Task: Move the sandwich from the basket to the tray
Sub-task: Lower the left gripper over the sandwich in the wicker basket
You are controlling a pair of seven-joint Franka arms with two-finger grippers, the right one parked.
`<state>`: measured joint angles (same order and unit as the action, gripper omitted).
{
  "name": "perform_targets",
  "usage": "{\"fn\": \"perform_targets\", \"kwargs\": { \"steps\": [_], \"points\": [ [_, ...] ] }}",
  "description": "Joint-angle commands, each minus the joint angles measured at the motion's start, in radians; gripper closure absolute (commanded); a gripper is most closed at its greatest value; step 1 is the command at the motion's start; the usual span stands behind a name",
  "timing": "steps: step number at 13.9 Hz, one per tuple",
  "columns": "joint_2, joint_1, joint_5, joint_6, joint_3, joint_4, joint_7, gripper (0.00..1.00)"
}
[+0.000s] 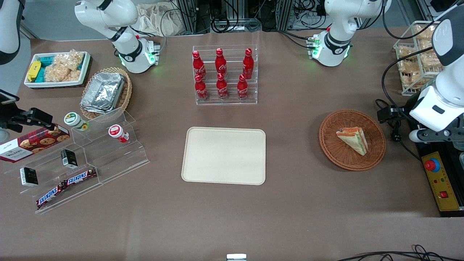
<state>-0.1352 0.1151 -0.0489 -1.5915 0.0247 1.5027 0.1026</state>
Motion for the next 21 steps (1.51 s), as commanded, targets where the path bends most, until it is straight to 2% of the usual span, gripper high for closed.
{"fn": "perform_targets", "kwargs": {
  "steps": [1,5,9,12,17,21],
  "points": [
    [-0.015,-0.003,0.003,0.036,0.02,-0.033,0.055,0.0],
    [-0.02,-0.003,0.004,0.027,0.032,0.019,0.129,0.0],
    [-0.02,-0.003,0.017,-0.059,0.058,0.151,0.421,0.0],
    [0.016,-0.003,0.018,-0.264,0.093,0.353,0.571,0.0],
    [-0.009,-0.002,0.018,-0.517,0.096,0.54,0.796,0.0],
    [-0.021,-0.003,0.02,-0.62,0.1,0.626,0.827,0.01]
  ]
}}
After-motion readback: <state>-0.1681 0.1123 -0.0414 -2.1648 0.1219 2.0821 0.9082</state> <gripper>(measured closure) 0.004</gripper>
